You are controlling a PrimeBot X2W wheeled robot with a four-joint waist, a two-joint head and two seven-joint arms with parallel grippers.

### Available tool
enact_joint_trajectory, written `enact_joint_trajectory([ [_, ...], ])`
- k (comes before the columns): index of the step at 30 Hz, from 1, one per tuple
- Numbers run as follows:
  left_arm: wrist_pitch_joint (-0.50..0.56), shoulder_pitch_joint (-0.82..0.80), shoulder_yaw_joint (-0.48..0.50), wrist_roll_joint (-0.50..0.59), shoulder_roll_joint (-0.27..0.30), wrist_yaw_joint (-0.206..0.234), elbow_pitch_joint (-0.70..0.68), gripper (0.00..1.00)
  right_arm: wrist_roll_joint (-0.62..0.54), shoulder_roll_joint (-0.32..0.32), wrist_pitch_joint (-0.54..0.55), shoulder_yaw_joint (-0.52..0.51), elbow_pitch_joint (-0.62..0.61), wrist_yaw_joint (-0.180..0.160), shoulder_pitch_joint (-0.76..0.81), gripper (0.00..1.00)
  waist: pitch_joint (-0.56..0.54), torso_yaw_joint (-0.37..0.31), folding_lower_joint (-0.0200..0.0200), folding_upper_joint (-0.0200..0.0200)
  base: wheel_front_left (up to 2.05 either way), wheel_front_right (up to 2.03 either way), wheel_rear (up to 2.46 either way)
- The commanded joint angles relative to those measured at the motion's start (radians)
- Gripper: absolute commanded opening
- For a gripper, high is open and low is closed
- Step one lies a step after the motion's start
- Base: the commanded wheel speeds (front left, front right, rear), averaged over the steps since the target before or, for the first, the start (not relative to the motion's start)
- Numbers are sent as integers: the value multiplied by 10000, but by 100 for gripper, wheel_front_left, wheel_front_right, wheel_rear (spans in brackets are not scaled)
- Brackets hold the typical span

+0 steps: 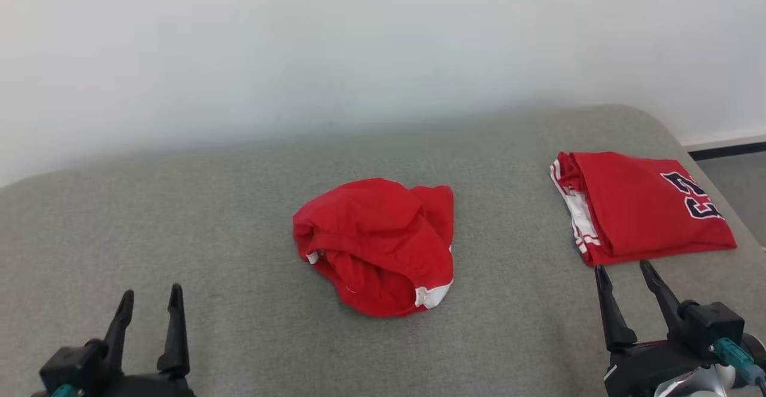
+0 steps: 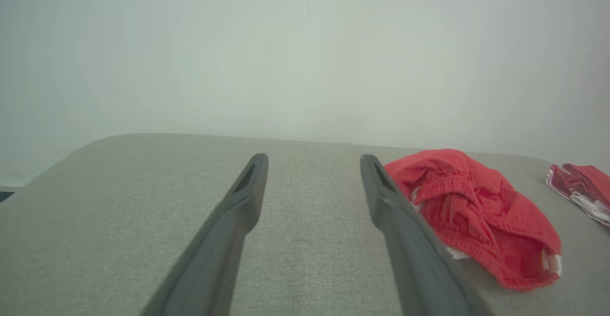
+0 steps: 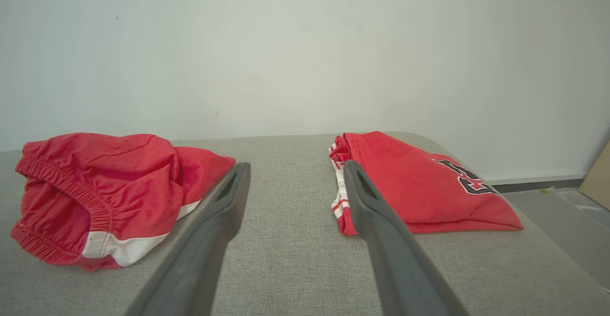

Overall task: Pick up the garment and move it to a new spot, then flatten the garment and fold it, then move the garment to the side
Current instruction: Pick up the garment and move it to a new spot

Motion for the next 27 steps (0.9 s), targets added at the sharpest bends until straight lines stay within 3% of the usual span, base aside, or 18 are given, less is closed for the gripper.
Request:
enact_joint_trajectory([
  [1,-36,354,147,36,-48,60,-250,100,47,-30,-73,-45,44,-29,186,100,-187,192,1,0,0,0,0],
  [11,-29,1585,734,256,-519,114,-1555,100,88,-4,-108,-48,79,-29,354,100,-302,283,1,0,0,0,0],
  [27,-31,2480,1052,520,-917,48,-1929,100,-3,96,-96,190,165,-29,461,100,-320,344,1,0,0,0,0],
])
